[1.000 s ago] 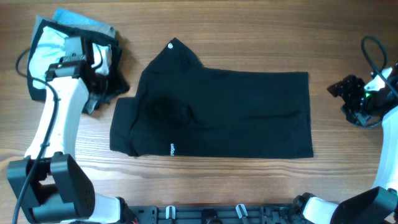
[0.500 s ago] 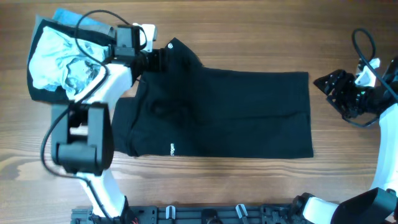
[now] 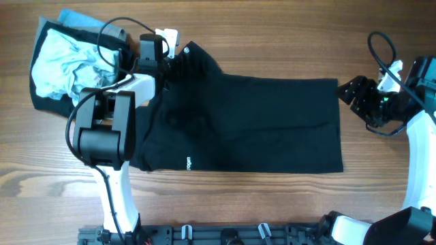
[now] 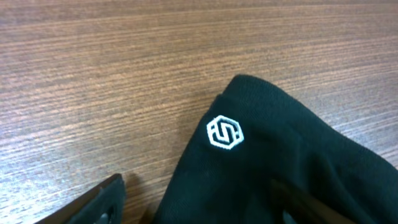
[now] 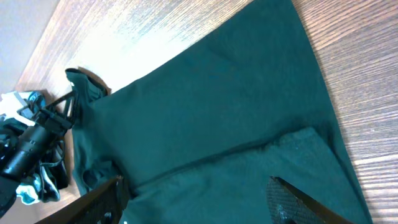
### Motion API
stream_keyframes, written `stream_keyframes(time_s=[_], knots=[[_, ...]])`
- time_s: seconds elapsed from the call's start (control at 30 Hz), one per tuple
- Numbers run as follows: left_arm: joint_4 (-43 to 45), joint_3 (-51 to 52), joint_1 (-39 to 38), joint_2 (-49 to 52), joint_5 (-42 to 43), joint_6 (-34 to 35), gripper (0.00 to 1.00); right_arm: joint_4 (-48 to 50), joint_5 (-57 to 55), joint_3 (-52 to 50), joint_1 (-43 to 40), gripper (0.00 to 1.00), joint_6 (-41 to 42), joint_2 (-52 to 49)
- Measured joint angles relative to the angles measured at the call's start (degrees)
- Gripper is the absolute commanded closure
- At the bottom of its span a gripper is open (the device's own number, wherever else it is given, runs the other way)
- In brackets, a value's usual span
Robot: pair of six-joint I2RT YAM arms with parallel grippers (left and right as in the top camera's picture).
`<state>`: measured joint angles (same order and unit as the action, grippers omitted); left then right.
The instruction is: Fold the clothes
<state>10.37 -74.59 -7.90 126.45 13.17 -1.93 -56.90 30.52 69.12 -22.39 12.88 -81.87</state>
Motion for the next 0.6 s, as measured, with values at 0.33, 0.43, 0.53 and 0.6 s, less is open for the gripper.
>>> stream_keyframes(time_s=[0.33,0.43,0.53,0.6], knots=[[-2.14,-0.59,-0.94,0.55,4.44,0.02,0.96,-0.11,-1.46,0.00,0.02,0.24,0.00,0.00],[-2.38,-0.59,-1.53,0.66,5.64,1.68,0.96,-0.07,-1.81,0.00,0.02,0.24,0.00,0.00],[-2.64,-0.59,-1.40,0.57,6.47,4.09,0.96,1.49,-3.19,-0.04,0.02,0.27,-0.02,0.00],[-3.85,-0.59,-0.90,-0.07,6.49,5.55,0.96,3.98,-4.28,-0.44,0.02,0.37,-0.09,0.00]])
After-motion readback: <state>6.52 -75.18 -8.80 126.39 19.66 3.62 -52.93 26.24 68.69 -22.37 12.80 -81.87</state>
